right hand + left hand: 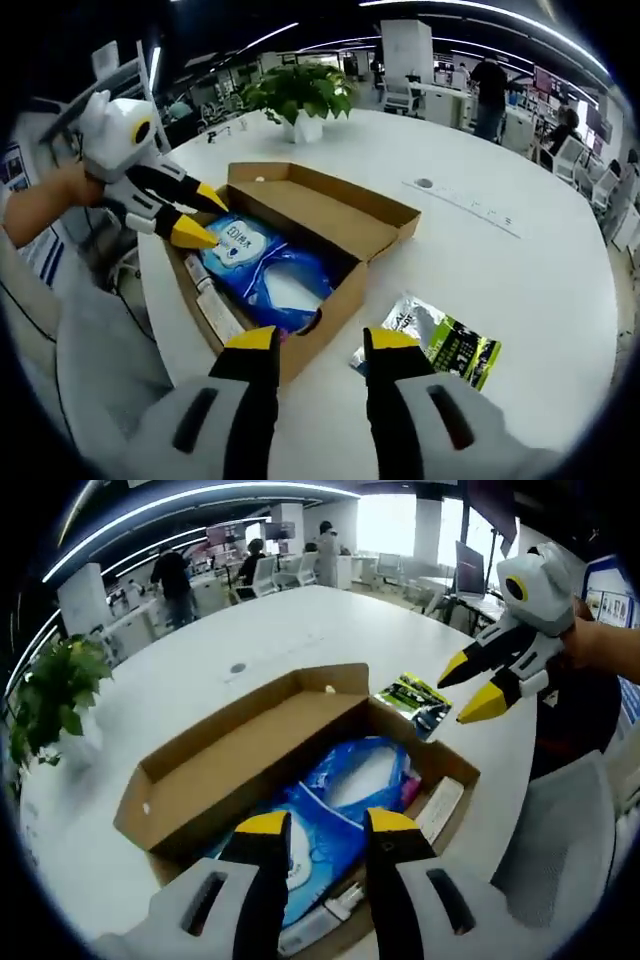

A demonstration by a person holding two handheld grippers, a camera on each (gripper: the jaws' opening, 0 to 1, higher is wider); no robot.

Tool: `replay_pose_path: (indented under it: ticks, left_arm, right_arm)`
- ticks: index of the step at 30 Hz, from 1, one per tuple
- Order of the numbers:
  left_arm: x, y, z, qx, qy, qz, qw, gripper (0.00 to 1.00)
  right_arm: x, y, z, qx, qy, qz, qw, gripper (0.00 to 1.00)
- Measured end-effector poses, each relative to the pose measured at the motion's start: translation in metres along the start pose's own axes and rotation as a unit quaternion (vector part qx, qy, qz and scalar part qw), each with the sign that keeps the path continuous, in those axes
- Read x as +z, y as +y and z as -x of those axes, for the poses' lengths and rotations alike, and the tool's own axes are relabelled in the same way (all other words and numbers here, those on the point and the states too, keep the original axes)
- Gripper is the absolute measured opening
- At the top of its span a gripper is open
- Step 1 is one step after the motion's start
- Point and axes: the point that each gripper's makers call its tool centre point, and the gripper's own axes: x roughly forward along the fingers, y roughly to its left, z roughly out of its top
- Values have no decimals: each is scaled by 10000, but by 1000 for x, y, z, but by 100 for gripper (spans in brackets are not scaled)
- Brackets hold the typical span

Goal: Operate the shoe box by opening the lid, removing the specified soft item, and placing it in the target area until the item is outside and the box remains undamaged.

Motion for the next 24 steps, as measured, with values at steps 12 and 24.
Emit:
replay_pose_path:
  ticks: [12, 24]
  left_arm:
    - [-33, 30, 28, 460, -85, 536, 9975, 27]
    - [-62, 49, 46, 807, -131, 810, 9934, 25]
  right_arm:
    - [10, 35, -27, 369, -50, 49, 9993, 32]
    - [21, 55, -55, 645, -102, 53, 9979, 31]
